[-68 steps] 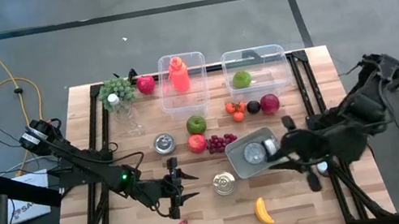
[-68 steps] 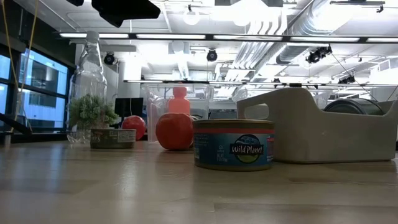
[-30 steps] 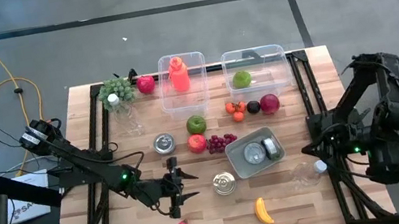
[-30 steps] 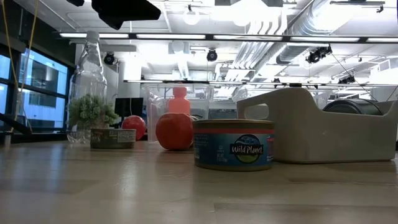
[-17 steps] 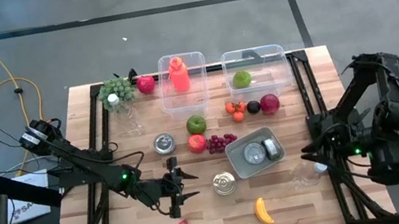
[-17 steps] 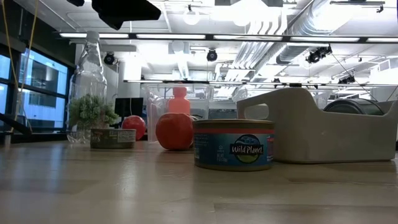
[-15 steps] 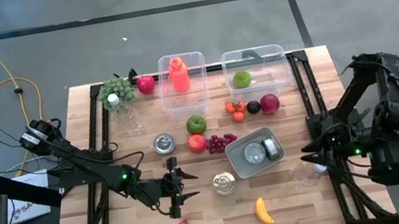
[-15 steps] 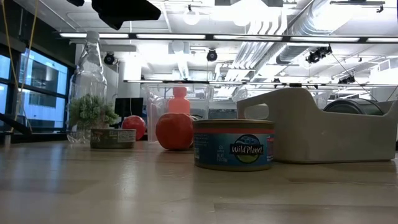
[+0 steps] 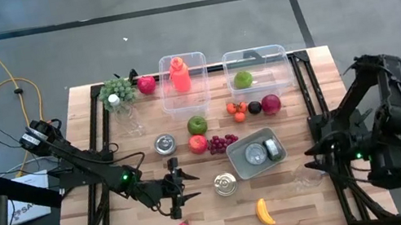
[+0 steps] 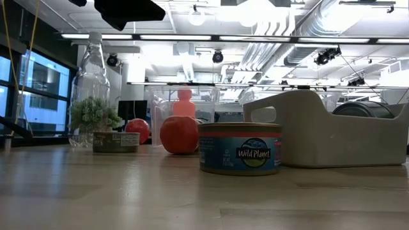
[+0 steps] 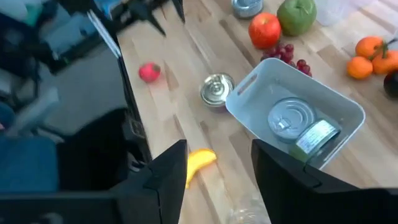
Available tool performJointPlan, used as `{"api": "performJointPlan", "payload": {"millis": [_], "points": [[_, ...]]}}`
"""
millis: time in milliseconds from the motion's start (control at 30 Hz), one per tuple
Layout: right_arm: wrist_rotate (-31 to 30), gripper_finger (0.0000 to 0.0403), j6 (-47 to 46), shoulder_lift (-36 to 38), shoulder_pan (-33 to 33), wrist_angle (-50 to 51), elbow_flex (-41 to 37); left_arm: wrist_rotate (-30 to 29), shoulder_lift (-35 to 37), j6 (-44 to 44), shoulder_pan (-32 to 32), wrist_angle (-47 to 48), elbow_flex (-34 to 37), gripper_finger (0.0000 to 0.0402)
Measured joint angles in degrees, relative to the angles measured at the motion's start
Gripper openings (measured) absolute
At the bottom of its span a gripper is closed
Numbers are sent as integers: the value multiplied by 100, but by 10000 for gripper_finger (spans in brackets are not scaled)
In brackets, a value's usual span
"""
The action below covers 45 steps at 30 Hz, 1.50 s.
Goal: Pick & Place Food Item
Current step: Put the bottom transparent water bottle into the left transparent bin
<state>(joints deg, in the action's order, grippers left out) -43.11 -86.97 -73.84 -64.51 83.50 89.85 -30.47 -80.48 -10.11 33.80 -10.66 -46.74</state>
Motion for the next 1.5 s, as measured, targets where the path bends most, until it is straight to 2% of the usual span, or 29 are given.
{"api": "performJointPlan", "payload": {"millis": [100,367,567,700,1333,1500], "points": [[174,163,317,-62,0,68,-8,1,2,0,0,-2,0,208],[-169,162,325,-81,-190,114,-5,1,2,0,0,-2,0,208],[-201,162,225,-343,-318,225,-3,-1,2,0,0,-2,0,208],[-447,162,202,-453,-397,313,-3,0,2,0,0,-2,0,208],[-508,161,154,-512,-424,291,-3,1,2,2,0,-7,0,208],[-959,161,192,-512,-424,293,-3,0,2,2,2,-6,0,208]]}}
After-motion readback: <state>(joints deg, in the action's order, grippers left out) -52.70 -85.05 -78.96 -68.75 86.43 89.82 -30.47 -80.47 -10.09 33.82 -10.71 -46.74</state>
